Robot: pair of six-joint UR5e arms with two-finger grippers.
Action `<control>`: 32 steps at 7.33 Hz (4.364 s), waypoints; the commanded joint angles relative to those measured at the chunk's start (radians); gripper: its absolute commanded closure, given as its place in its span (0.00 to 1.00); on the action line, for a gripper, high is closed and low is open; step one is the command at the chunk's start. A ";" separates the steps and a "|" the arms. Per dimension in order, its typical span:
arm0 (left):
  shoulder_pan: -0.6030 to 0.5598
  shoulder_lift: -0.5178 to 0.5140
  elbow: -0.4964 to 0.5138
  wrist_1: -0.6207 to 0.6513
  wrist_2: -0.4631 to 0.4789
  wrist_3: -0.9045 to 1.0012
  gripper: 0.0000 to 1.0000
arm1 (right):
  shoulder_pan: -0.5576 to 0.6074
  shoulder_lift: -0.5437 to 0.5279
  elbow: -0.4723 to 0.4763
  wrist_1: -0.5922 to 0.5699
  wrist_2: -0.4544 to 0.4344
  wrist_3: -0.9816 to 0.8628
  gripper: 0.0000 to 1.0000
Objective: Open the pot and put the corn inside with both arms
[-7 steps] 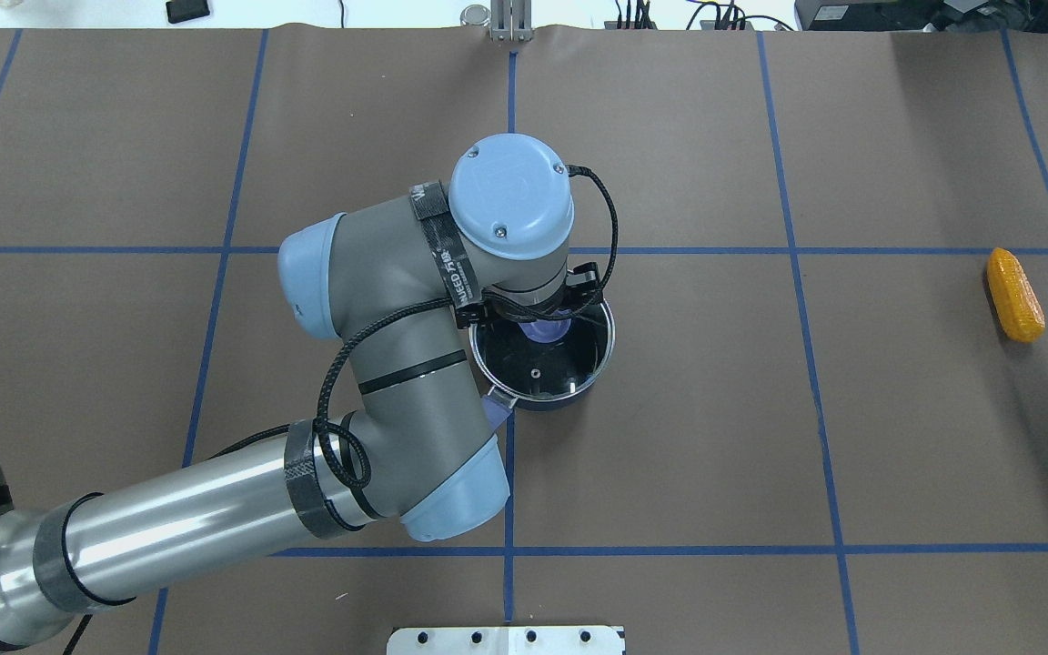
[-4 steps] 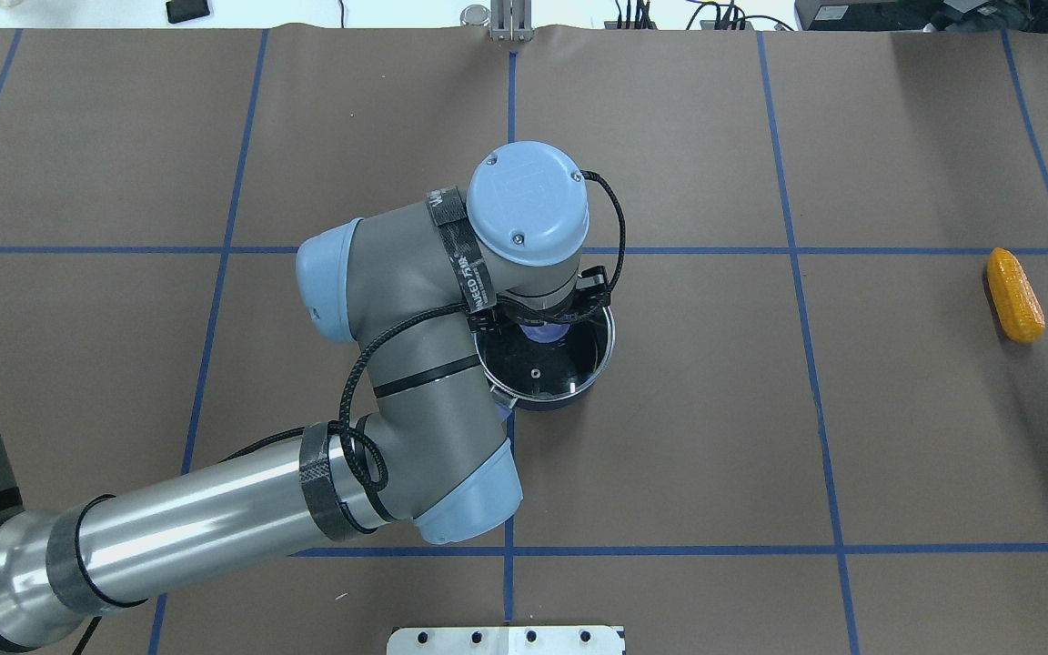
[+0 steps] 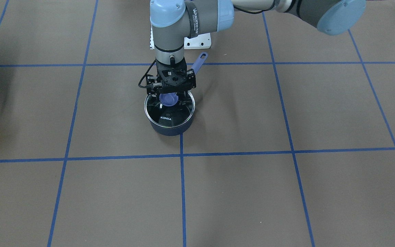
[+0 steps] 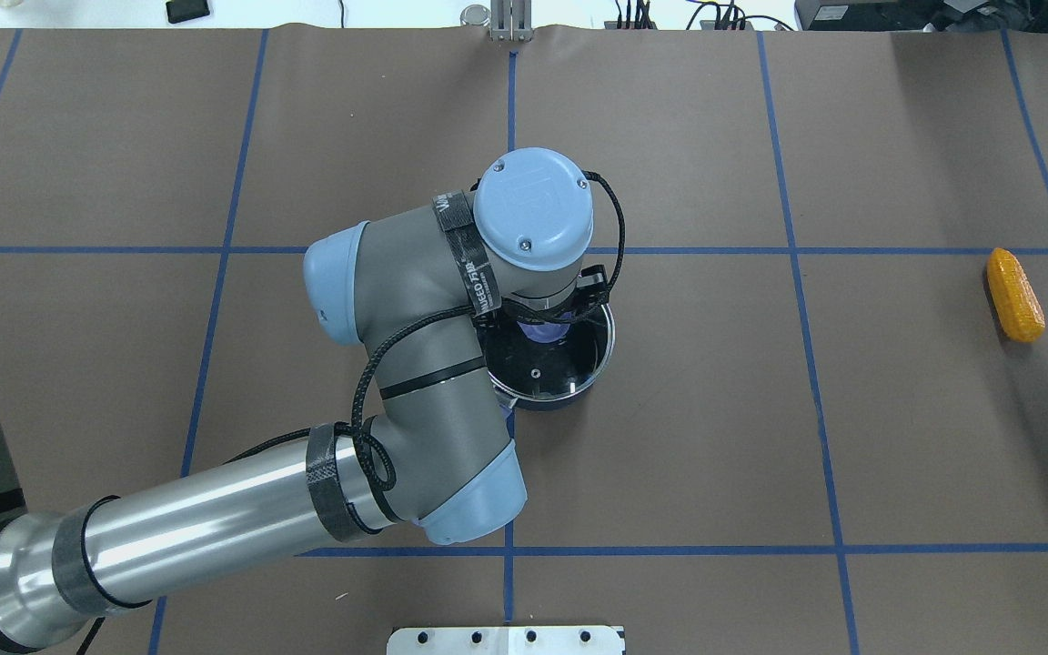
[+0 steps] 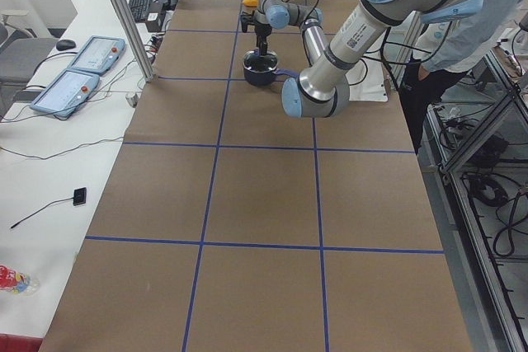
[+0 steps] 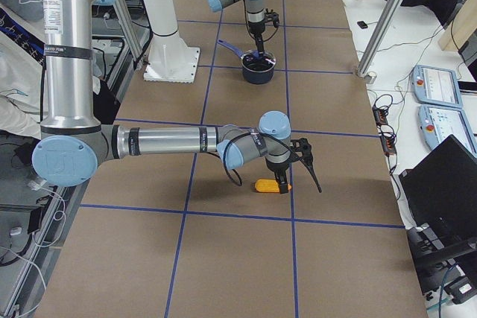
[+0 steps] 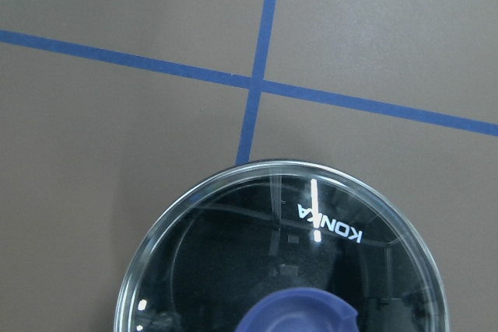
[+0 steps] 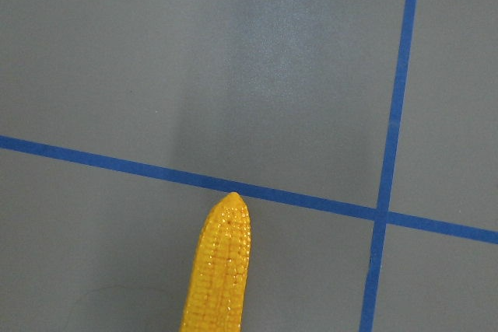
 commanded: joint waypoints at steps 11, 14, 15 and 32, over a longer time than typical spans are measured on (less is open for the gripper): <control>0.019 -0.015 -0.024 0.005 0.026 0.015 0.83 | 0.000 0.007 -0.008 0.000 0.000 0.000 0.00; 0.010 0.026 -0.165 0.078 0.019 0.122 0.89 | 0.000 0.009 -0.009 0.000 -0.002 -0.001 0.00; -0.007 0.118 -0.268 0.080 0.018 0.200 0.90 | 0.000 0.012 -0.009 0.000 -0.002 0.000 0.00; -0.426 1.048 -0.202 -0.721 -0.393 1.044 0.39 | -0.017 0.029 -0.025 0.000 -0.017 0.000 0.00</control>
